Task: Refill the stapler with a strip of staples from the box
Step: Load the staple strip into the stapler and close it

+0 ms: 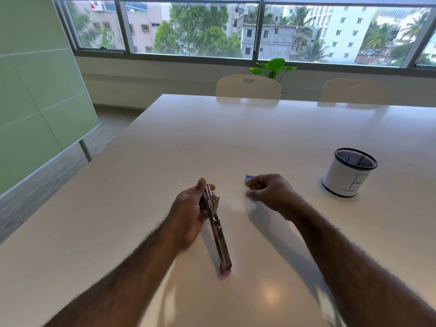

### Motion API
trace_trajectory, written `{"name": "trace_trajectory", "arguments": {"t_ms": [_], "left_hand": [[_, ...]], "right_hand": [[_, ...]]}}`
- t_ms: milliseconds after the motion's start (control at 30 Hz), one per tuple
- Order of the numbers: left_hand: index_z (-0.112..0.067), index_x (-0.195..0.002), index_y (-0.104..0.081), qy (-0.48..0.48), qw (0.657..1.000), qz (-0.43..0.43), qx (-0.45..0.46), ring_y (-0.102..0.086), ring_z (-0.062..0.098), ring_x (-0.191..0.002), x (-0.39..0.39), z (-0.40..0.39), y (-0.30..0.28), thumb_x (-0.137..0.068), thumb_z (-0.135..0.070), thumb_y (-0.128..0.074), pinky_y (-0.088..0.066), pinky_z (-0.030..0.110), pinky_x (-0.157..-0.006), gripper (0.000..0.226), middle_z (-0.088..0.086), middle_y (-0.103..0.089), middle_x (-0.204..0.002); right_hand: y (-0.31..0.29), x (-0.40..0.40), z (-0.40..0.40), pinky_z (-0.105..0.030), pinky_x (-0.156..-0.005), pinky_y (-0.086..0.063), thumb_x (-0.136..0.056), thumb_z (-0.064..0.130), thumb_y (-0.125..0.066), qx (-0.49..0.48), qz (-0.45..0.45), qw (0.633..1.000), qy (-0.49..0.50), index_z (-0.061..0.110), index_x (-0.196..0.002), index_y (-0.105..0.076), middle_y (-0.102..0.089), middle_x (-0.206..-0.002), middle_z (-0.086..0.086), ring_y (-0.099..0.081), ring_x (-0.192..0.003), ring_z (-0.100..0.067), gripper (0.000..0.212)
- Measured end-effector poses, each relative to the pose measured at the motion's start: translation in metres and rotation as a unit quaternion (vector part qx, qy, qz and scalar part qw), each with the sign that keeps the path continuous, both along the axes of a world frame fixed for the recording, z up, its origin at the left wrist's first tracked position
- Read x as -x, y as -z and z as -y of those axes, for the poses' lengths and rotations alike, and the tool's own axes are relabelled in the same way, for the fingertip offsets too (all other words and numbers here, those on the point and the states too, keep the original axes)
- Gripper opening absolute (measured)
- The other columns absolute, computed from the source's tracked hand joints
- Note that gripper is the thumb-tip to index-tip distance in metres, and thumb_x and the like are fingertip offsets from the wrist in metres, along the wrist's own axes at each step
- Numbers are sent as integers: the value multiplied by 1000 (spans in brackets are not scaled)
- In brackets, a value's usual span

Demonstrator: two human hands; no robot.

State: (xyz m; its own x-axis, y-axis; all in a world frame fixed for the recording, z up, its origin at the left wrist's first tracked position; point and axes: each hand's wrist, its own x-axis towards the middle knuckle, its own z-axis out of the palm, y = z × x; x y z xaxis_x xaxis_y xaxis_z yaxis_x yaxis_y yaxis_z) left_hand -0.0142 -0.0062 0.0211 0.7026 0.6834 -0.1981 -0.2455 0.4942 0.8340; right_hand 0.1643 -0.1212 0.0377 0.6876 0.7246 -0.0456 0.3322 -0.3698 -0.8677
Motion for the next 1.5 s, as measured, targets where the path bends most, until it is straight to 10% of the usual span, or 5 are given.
{"name": "trace_trajectory", "arguments": {"t_ms": [567,700,900,1200,1500], "left_hand": [[-10,-75,-64,2,999,-34,-20,-43,9,-37,-26,11,-5,-100,-30,-49,-36,19,-33,35,0,-48,-47],[-14,-88,-67,0,996,-69,-48,-70,32,-85,-26,11,-8,-100,-13,-47,-58,53,-83,23,13,-77,-85],[-5,-80,-55,4,999,-42,25,-40,10,-38,-27,12,-10,-100,-33,-47,-31,17,-31,35,6,-45,-57],[0,-108,-57,25,996,-72,44,-43,9,-32,-26,1,-1,-96,-43,-52,-37,19,-31,45,1,-47,-43],[-8,-86,-62,27,996,-66,61,-48,13,-50,-25,-4,2,-95,-43,-55,-40,26,-51,37,1,-57,-58]], "right_hand": [[-43,55,0,-24,-72,-55,-83,13,-71,-163,-207,937,-229,2,-105,-67,-72,-87,-7,-70,-82,-16,25],[-51,59,5,-21,-68,-54,-86,4,-68,-120,-221,918,-307,-2,-107,-65,-72,-86,-9,-69,-78,-16,22],[-51,47,4,-29,-74,-54,-73,18,-80,-161,-159,950,-215,13,-99,-70,-73,-95,-11,-69,-91,-25,29],[-27,58,-7,-11,-63,-46,-75,29,-82,-91,74,984,-133,31,-92,-70,-68,-92,13,-61,-80,8,20],[-23,70,-7,-27,-80,-45,-77,17,-80,-65,34,986,-152,22,-98,-72,-54,-127,2,-52,-111,-16,23]]}}
